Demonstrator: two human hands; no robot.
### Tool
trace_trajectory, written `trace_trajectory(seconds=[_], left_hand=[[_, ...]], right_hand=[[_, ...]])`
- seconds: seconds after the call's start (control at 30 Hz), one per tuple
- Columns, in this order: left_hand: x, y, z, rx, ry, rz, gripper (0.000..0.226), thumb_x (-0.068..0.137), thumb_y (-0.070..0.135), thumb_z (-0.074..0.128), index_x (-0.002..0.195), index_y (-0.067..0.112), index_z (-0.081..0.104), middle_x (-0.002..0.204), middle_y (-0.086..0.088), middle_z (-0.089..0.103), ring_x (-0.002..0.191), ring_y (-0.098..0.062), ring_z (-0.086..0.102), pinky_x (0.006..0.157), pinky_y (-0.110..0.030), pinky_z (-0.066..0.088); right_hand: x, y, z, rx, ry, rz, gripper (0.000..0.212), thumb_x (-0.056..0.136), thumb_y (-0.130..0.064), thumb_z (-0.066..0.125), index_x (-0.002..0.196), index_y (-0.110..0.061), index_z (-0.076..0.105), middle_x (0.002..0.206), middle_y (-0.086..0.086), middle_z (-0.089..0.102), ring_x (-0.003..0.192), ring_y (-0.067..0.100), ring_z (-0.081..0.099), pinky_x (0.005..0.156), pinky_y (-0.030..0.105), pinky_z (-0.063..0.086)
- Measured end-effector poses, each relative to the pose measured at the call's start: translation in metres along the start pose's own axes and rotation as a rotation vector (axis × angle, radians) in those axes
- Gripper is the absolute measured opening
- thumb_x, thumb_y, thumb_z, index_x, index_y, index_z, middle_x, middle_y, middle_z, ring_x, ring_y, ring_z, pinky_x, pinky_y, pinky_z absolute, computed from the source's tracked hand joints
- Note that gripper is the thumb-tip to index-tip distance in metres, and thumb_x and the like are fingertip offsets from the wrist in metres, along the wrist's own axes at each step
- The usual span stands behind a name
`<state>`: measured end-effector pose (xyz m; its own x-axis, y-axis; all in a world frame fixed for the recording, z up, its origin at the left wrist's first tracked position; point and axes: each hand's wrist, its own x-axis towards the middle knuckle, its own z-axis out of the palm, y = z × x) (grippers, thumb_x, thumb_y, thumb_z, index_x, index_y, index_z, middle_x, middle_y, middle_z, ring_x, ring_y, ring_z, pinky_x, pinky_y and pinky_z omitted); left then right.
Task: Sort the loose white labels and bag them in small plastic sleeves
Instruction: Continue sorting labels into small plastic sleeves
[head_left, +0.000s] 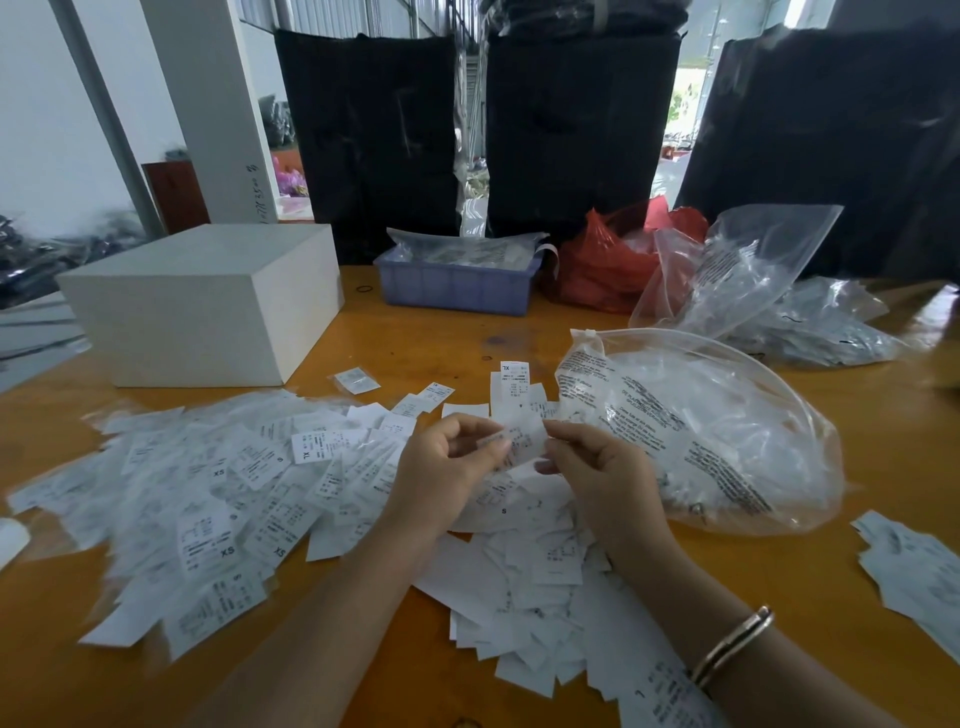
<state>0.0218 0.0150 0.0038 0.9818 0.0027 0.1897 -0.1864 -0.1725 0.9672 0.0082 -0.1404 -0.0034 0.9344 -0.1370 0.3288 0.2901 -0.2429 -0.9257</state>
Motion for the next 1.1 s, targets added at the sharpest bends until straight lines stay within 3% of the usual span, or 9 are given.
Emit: trace_trajectory(seconds=[0.2, 0.27, 0.33, 0.43, 0.53, 0.63, 0.7, 0.83, 1.1], left_hand=[[-0.001, 0.0, -0.001, 0.078, 0.01, 0.07, 0.007, 0.082, 0.03, 0.071, 0.085, 0.03, 0.066, 0.079, 0.015, 0.071, 0.078, 0.007, 0.064, 0.058, -0.004, 0.045], [0.001, 0.0, -0.003, 0.108, 0.052, 0.09, 0.006, 0.082, 0.03, 0.07, 0.084, 0.031, 0.065, 0.081, 0.014, 0.07, 0.078, 0.006, 0.063, 0.059, -0.005, 0.045], [0.003, 0.001, -0.006, 0.153, 0.115, 0.105, 0.007, 0.083, 0.03, 0.07, 0.083, 0.033, 0.063, 0.082, 0.017, 0.067, 0.078, 0.003, 0.063, 0.06, -0.005, 0.046], [0.004, 0.002, -0.015, 0.272, 0.244, 0.158, 0.012, 0.083, 0.026, 0.07, 0.091, 0.03, 0.061, 0.084, 0.018, 0.061, 0.075, 0.0, 0.059, 0.054, -0.005, 0.044], [0.007, 0.002, -0.025, 0.486, 0.335, 0.194, 0.02, 0.085, 0.023, 0.069, 0.103, 0.026, 0.061, 0.084, 0.017, 0.058, 0.068, 0.001, 0.054, 0.049, -0.011, 0.044], [0.009, -0.003, -0.03, 0.738, 0.371, 0.144, 0.029, 0.086, 0.024, 0.068, 0.114, 0.023, 0.058, 0.1, 0.002, 0.068, 0.079, -0.013, 0.061, 0.069, -0.027, 0.046], [0.01, -0.008, -0.031, 0.903, 0.381, 0.118, 0.034, 0.087, 0.025, 0.066, 0.119, 0.025, 0.055, 0.111, 0.001, 0.065, 0.095, -0.017, 0.06, 0.079, -0.028, 0.034], [0.013, -0.013, -0.029, 1.011, 0.386, 0.15, 0.033, 0.088, 0.031, 0.061, 0.12, 0.028, 0.055, 0.124, 0.002, 0.054, 0.112, -0.017, 0.048, 0.087, -0.031, 0.03], [0.011, -0.013, -0.02, 0.934, 0.339, 0.253, 0.024, 0.089, 0.033, 0.059, 0.112, 0.026, 0.061, 0.119, 0.005, 0.058, 0.111, -0.014, 0.049, 0.085, -0.025, 0.025]], right_hand=[[-0.009, 0.0, 0.006, -0.322, -0.224, -0.099, 0.039, 0.094, -0.022, 0.055, 0.122, -0.048, 0.049, 0.1, -0.006, 0.072, 0.062, 0.0, 0.061, 0.057, 0.012, 0.049], [-0.009, -0.001, 0.006, -0.424, -0.241, -0.19, 0.044, 0.094, -0.02, 0.053, 0.126, -0.048, 0.042, 0.119, -0.012, 0.061, 0.081, -0.003, 0.061, 0.074, 0.019, 0.053], [-0.004, -0.004, -0.001, -0.542, -0.082, -0.345, 0.042, 0.092, -0.017, 0.051, 0.128, -0.038, 0.046, 0.123, -0.02, 0.049, 0.109, -0.004, 0.047, 0.1, 0.029, 0.04], [0.009, -0.005, -0.026, -0.642, 0.258, -0.461, 0.034, 0.09, -0.01, 0.053, 0.122, -0.018, 0.061, 0.123, -0.006, 0.058, 0.115, 0.013, 0.048, 0.097, 0.034, 0.031], [0.023, 0.001, -0.056, -0.813, 0.372, -0.264, 0.033, 0.095, -0.016, 0.048, 0.126, -0.014, 0.058, 0.129, 0.005, 0.058, 0.122, 0.024, 0.047, 0.098, 0.037, 0.027], [0.029, 0.016, -0.074, -1.054, 0.24, 0.124, 0.04, 0.099, -0.028, 0.037, 0.136, -0.016, 0.047, 0.14, 0.004, 0.048, 0.131, 0.023, 0.037, 0.107, 0.039, 0.02], [0.03, 0.023, -0.076, -1.139, 0.113, 0.268, 0.031, 0.098, -0.029, 0.033, 0.116, -0.017, 0.055, 0.127, 0.006, 0.055, 0.119, 0.025, 0.045, 0.104, 0.042, 0.023], [0.031, 0.025, -0.075, -1.159, 0.138, 0.188, 0.028, 0.098, -0.026, 0.035, 0.087, -0.024, 0.061, 0.1, 0.001, 0.064, 0.086, 0.019, 0.044, 0.092, 0.039, 0.027], [0.031, 0.02, -0.075, -0.968, 0.351, 0.057, 0.028, 0.097, -0.034, 0.047, 0.117, -0.026, 0.067, 0.118, -0.001, 0.066, 0.113, 0.025, 0.05, 0.095, 0.039, 0.023]])
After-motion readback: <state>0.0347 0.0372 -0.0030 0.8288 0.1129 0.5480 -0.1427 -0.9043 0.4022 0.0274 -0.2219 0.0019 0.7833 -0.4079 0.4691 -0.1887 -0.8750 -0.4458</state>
